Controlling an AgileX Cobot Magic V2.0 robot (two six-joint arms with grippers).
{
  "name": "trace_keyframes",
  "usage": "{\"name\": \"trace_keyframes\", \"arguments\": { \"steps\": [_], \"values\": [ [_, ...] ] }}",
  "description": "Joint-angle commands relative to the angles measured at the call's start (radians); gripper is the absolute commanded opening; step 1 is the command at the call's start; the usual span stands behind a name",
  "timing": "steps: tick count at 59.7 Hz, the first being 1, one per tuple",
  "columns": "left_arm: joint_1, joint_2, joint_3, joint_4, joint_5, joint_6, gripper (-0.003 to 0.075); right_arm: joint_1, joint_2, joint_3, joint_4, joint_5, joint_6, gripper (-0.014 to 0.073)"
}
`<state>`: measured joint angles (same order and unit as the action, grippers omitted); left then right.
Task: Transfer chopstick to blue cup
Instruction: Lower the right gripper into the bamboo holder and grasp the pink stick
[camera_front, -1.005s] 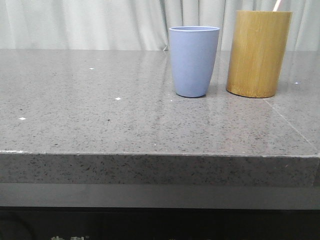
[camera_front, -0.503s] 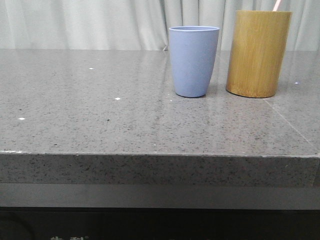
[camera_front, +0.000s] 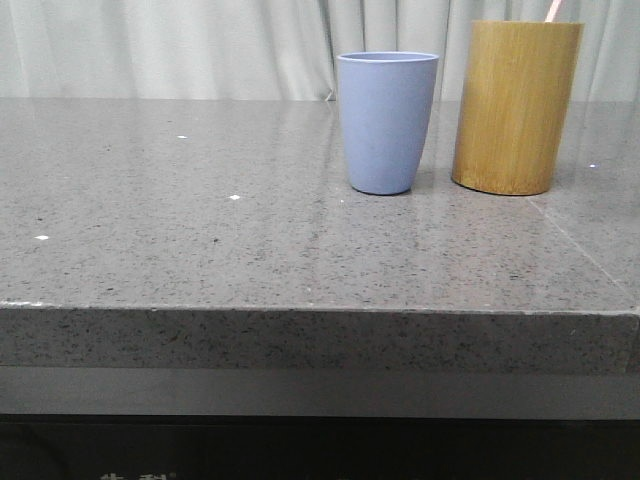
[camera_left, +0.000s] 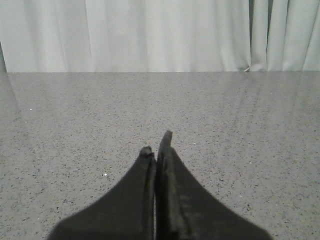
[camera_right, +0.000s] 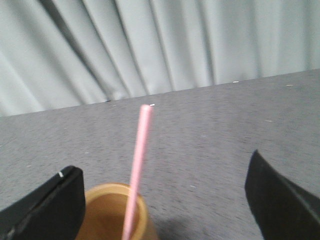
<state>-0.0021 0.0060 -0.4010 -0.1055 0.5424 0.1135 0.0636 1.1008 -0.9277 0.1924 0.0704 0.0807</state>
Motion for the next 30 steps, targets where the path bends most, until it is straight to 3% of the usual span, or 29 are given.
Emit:
{"name": "trace_keyframes", "arguments": {
  "steps": [1, 14, 30],
  "values": [
    [-0.006, 0.013, -0.023, -0.011, -0.085, 0.001, -0.0019, 0.051, 0.08, -0.107, 0.008, -0.093, -0.004, 0.0654],
    [-0.006, 0.013, -0.023, -0.011, -0.085, 0.001, -0.0019, 0.081, 0.273, -0.257, 0.101, -0.089, -0.004, 0.0654],
    [-0.006, 0.013, -0.023, -0.011, -0.085, 0.001, -0.0019, 0.08, 0.324, -0.275, 0.118, -0.098, -0.004, 0.0654]
  ]
}}
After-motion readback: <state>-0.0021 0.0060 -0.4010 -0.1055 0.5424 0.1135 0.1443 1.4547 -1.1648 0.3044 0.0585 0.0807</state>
